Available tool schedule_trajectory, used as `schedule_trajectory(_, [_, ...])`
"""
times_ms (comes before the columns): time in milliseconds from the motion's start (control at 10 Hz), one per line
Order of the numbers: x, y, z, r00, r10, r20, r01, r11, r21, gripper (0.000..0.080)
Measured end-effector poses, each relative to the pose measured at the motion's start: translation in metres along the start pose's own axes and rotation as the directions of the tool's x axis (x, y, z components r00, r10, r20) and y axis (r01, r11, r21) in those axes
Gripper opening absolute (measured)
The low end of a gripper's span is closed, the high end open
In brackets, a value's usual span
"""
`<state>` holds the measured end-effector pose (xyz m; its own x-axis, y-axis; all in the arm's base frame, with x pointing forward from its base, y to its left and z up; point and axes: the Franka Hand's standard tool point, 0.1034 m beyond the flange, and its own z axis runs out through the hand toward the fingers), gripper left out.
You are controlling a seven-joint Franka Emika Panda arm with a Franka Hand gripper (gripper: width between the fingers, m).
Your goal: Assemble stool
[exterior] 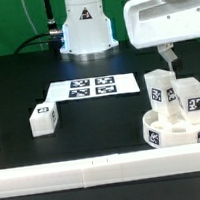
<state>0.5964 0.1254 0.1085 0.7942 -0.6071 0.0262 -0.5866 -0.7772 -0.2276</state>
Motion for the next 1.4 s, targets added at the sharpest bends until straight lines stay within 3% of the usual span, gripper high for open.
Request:
schedule_trajectory(500, [0.001,0.002,0.002,0.944,-0.33,0.003,0.33,0.944,-0.011,0.0649])
schedule_trajectory(600, [0.004,0.004,0.004,0.885,-0.466,0.009,0.466,0.884,-0.025,0.0649])
schedule_trajectory(700, [0.005,0.001,0.005,0.845,-0.535,0.013,0.535,0.845,-0.026,0.0649])
schedule_trajectory(900, [0.006,-0.002,0.007,0.679,-0.732,0.057,0.734,0.679,-0.024,0.0649])
schedule_trajectory(1400, [0.011,0.003,0.006,0.466,-0.882,0.07,0.884,0.466,-0.016,0.0649])
